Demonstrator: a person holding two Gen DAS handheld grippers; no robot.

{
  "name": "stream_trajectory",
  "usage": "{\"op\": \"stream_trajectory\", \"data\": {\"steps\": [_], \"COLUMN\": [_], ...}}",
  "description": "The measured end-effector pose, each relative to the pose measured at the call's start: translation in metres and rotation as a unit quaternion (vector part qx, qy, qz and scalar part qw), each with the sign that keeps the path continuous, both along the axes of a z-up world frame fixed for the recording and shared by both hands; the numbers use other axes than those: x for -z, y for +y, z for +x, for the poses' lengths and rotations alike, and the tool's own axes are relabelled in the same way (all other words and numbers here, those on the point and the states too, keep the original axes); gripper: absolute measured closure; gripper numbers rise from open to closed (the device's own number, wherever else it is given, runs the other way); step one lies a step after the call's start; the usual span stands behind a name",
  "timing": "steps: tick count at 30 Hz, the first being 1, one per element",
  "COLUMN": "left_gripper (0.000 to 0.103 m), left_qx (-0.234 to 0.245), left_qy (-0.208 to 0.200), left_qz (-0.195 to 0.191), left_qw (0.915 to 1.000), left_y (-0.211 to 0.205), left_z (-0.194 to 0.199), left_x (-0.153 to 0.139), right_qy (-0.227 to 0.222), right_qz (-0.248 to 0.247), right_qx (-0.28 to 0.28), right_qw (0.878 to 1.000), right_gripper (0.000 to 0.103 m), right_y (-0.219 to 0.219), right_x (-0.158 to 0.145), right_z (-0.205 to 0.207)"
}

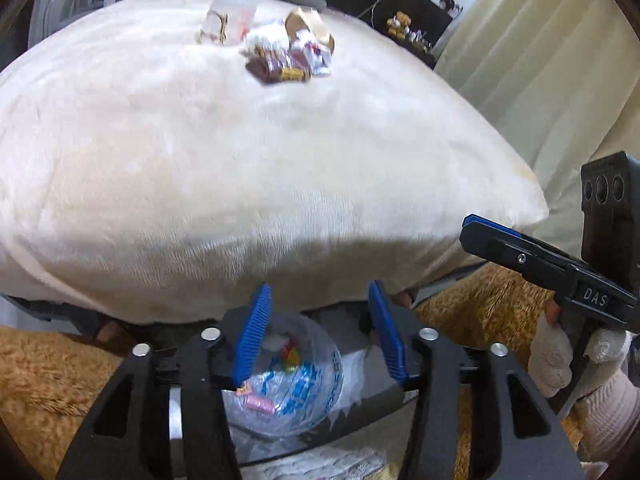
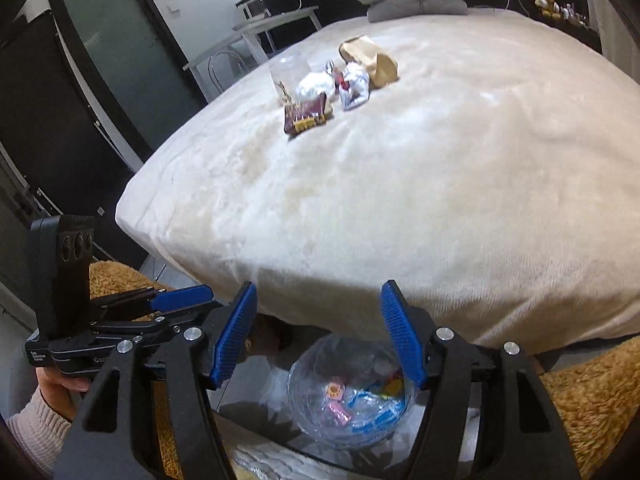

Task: Collect trash
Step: 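Raise both tools back over the trash on the bed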

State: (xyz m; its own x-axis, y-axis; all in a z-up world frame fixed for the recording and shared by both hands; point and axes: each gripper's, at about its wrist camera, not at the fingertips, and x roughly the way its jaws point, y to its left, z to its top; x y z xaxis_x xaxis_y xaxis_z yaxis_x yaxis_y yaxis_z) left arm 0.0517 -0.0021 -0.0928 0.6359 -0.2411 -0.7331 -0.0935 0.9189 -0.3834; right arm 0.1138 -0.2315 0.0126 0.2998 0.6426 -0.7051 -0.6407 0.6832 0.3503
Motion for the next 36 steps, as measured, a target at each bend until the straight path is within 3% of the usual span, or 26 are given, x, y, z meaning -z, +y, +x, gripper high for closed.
{"op": "stream_trajectory", "data": {"steps": [7,11,16,18,20,25,32,36], "left_gripper": [0.052,0.043,0.043,0.041,0.032,0.031,0.014,0.012], "left_qx": [-0.004,-0.005,-0.011,-0.012,-0.015,-0.013,-0.013,-0.020], "left_qy": [-0.043,-0.063,-0.079,-0.083,-0.085,-0.083,-0.087,-0.090], "left_qz": [0.015,0.021,0.032,0.035,0.035,0.027,0.034,0.038], "left_qw": [0.9990,0.9978,0.9963,0.9959,0.9957,0.9961,0.9956,0.9950], "left_y": [0.017,0.032,0.050,0.056,0.062,0.069,0.077,0.091], "left_z": [0.014,0.023,0.044,0.053,0.061,0.079,0.097,0.110], "left_x": [-0.026,-0.040,-0.050,-0.052,-0.052,-0.051,-0.050,-0.052], "right_qy": [-0.021,-0.029,-0.025,-0.024,-0.025,-0.017,0.003,0.003], "right_qz": [0.016,0.020,0.024,0.024,0.023,0.023,0.033,0.035], "right_qx": [-0.006,-0.003,0.007,0.013,0.017,0.025,0.038,0.047], "right_qw": [1.000,0.999,0.999,0.999,0.999,0.999,0.999,0.998], "right_gripper": [0.039,0.039,0.039,0.039,0.039,0.038,0.035,0.032], "right_y": [0.022,0.038,0.054,0.062,0.070,0.086,0.114,0.129], "right_x": [-0.017,-0.020,-0.016,-0.014,-0.012,-0.003,0.001,0.001], "right_z": [0.040,0.066,0.100,0.112,0.123,0.146,0.177,0.194]}}
